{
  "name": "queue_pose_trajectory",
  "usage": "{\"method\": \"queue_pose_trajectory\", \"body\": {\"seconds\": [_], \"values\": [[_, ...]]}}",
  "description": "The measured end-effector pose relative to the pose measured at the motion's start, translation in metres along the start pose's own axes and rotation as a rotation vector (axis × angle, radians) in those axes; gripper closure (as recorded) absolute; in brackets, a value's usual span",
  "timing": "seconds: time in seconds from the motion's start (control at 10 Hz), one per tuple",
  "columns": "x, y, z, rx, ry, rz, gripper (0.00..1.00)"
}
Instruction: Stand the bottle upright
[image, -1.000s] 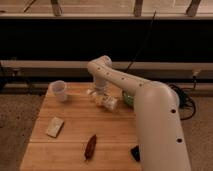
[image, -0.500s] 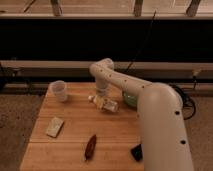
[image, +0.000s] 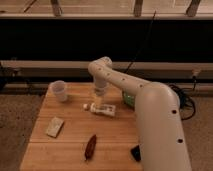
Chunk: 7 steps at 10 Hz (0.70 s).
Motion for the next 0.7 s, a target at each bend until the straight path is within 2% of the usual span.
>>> {"method": "queue_pose_trajectory", "body": {"seconds": [0.1, 0.2, 0.4, 0.7], "values": [[0.0, -0.001, -0.001, 0.003, -0.004, 0.001, 0.89], [0.0, -0.001, -0.002, -0.002, -0.006, -0.001, 0.9], [0.002, -0.005, -0.008, -0.01, -0.043, 0.002, 0.76], [0.002, -0.003, -0.012, -0.015, -0.034, -0.003, 0.47]]}}
